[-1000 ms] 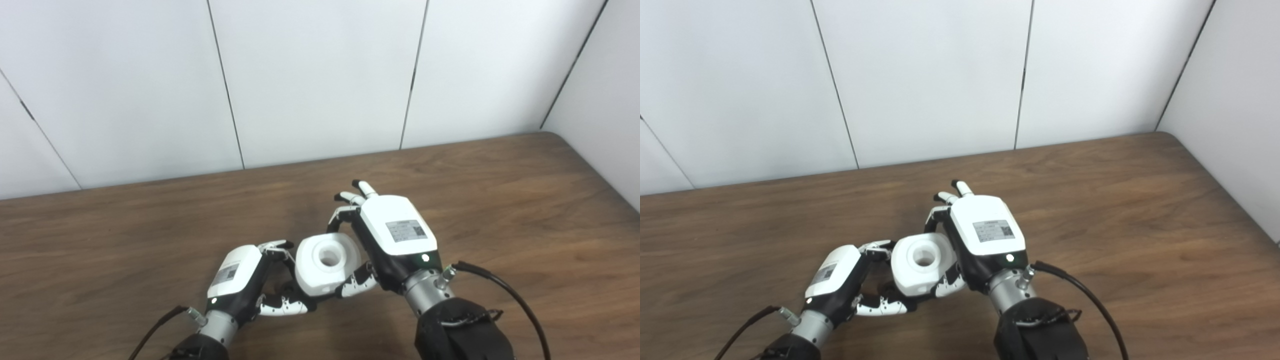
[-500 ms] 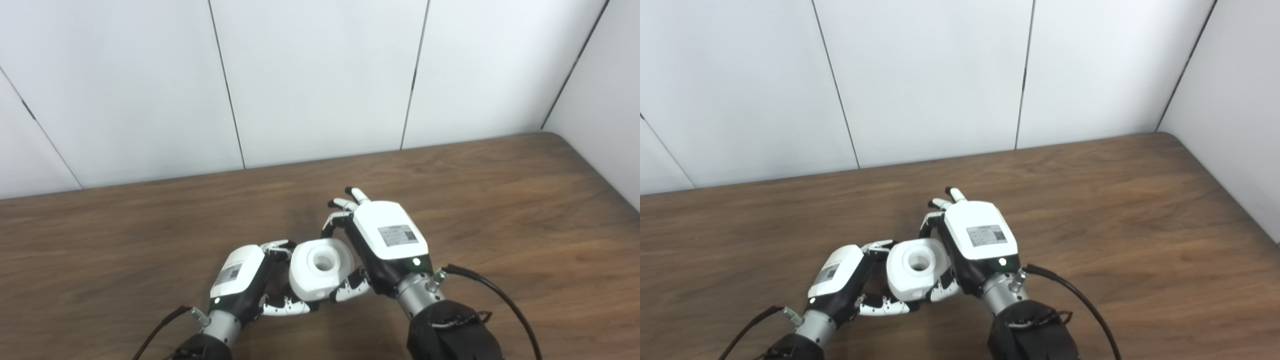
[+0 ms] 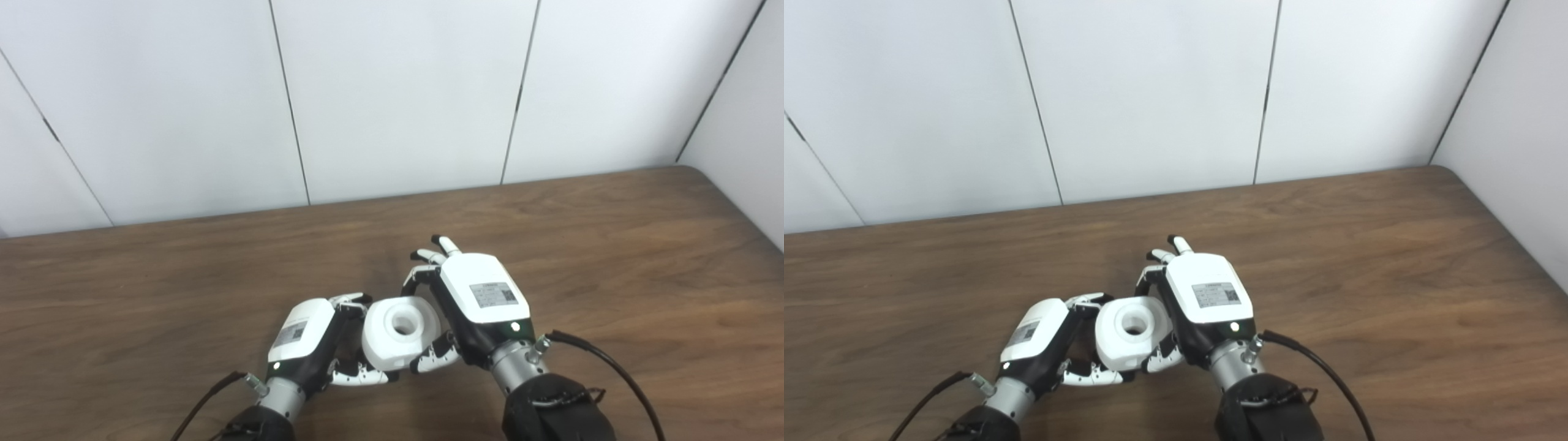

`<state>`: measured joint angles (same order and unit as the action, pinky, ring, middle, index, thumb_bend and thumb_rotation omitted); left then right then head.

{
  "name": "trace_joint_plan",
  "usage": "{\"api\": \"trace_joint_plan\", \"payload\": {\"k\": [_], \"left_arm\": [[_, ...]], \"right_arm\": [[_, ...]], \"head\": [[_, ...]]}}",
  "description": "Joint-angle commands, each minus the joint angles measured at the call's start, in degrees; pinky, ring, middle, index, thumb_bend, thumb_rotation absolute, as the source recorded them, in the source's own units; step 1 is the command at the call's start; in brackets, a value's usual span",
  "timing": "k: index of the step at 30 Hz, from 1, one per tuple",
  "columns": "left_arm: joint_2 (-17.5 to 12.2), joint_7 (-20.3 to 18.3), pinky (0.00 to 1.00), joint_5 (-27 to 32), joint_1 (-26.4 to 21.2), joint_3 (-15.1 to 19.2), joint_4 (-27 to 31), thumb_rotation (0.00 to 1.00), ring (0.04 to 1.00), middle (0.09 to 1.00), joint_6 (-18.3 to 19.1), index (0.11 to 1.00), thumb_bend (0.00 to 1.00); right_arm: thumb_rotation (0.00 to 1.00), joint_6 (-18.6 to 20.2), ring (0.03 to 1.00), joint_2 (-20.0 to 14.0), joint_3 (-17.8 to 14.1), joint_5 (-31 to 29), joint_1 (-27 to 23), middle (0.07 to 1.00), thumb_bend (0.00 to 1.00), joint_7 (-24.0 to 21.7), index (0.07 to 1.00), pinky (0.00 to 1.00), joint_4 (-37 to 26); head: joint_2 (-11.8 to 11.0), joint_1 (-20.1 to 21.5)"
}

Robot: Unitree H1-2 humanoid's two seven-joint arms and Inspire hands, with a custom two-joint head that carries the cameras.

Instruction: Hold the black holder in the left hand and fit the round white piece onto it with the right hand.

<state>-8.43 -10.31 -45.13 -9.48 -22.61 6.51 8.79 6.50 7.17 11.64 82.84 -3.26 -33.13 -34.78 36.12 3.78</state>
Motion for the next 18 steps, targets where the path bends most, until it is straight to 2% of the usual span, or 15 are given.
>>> {"api": "trace_joint_plan", "payload": {"k": [1,12,18], "left_arm": [[0.25,-0.69,0.83,0.06,0.69,-0.44,-0.52,0.04,0.869,0.847,1.03,0.481,0.52],[0.91,0.29,0.83,-0.12,0.61,-1.18,-1.34,0.04,0.865,0.845,1.04,0.481,0.52],[1.60,0.19,0.83,-0.61,0.61,-1.73,-0.98,0.04,0.869,0.848,2.01,0.482,0.52]], "right_arm": [[0.14,-0.34,0.966,0.58,0.50,0.46,-0.66,0.860,0.52,1.50,0.480,0.76,-0.54],[0.14,-1.60,0.974,0.50,2.33,3.40,-0.97,0.858,0.52,-0.55,0.481,0.77,-2.26],[0.13,-2.03,0.983,0.79,3.61,5.38,-0.96,0.857,0.52,-2.31,0.480,0.81,-2.72]], "head": [[-0.02,0.03],[-0.38,-0.36],[-0.31,-1.03]]}}
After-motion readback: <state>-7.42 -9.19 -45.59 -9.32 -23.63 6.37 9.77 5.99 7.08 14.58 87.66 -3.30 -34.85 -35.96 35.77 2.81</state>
